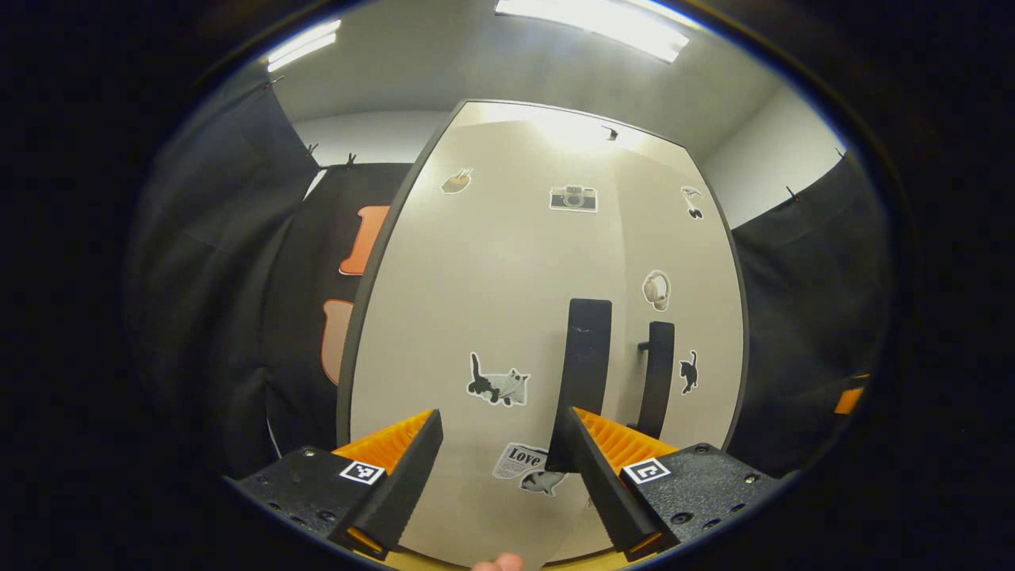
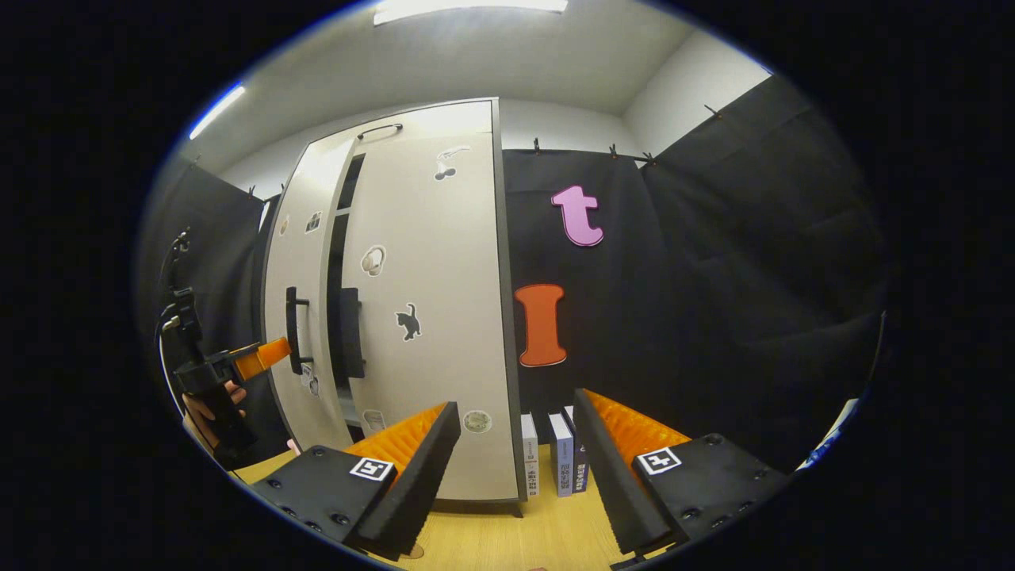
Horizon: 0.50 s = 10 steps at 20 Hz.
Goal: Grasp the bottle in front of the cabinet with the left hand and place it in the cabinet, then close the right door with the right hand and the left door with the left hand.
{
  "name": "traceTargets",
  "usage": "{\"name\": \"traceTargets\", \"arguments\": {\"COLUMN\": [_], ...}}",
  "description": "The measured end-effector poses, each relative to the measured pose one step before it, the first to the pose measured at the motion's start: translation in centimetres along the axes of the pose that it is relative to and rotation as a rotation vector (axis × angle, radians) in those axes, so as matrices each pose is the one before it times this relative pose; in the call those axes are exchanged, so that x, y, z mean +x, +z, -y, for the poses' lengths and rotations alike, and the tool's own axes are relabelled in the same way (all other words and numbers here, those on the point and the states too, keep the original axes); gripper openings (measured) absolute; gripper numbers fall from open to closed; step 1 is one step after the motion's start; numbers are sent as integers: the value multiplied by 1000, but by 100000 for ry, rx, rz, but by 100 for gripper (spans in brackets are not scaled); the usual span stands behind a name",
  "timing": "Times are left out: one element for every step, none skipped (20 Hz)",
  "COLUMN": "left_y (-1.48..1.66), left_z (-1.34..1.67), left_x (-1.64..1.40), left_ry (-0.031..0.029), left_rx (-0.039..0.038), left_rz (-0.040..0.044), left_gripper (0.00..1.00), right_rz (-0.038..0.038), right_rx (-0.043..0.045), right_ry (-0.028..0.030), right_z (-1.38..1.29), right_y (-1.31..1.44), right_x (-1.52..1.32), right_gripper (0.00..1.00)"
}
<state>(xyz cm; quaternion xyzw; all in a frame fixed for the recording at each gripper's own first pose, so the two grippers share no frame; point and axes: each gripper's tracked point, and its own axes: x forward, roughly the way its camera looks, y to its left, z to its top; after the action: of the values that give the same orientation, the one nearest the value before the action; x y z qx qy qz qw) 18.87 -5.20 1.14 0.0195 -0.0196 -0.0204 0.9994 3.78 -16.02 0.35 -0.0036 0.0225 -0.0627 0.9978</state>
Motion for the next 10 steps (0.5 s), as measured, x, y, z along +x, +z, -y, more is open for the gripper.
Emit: {"name": "traceTargets", "arguments": {"left_y": [-98,-173,-65,-105,-32,-73,-58,-117,-4,-105], "left_z": [142,85,57,84,56,60,33,15,4,-192], "left_x": [216,156,146,154,26,85,32,21,-166,-155], "left_ry": [247,183,66,-82,-9,135,430,245,221,278], "left_rx": [-570,-773,-628,-465,-598,-655,-758,-62,703,701], "left_rz": [-266,-184,-9,55,112,-8,-278,-194,-381,-808], "left_gripper": [94,94,94,92,94,94,94,94,91,94], "right_rz": [-118,-366,-347,-93,-44,8,155,359,54,-311], "right_rx": [58,262,311,35,-226,-329,-220,-131,-84,141], "right_ry": [-513,176,249,48,-202,-40,205,411,307,438], "right_z": [132,-60,-73,51,53,36,-30,-47,54,74], "right_y": [-57,-177,-86,-41,31,27,5,113,-5,-100], "right_x": [180,-34,54,-33,24,-6,-20,-160,1,-70], "right_gripper": [95,95,95,95,95,95,95,95,95,95]}}
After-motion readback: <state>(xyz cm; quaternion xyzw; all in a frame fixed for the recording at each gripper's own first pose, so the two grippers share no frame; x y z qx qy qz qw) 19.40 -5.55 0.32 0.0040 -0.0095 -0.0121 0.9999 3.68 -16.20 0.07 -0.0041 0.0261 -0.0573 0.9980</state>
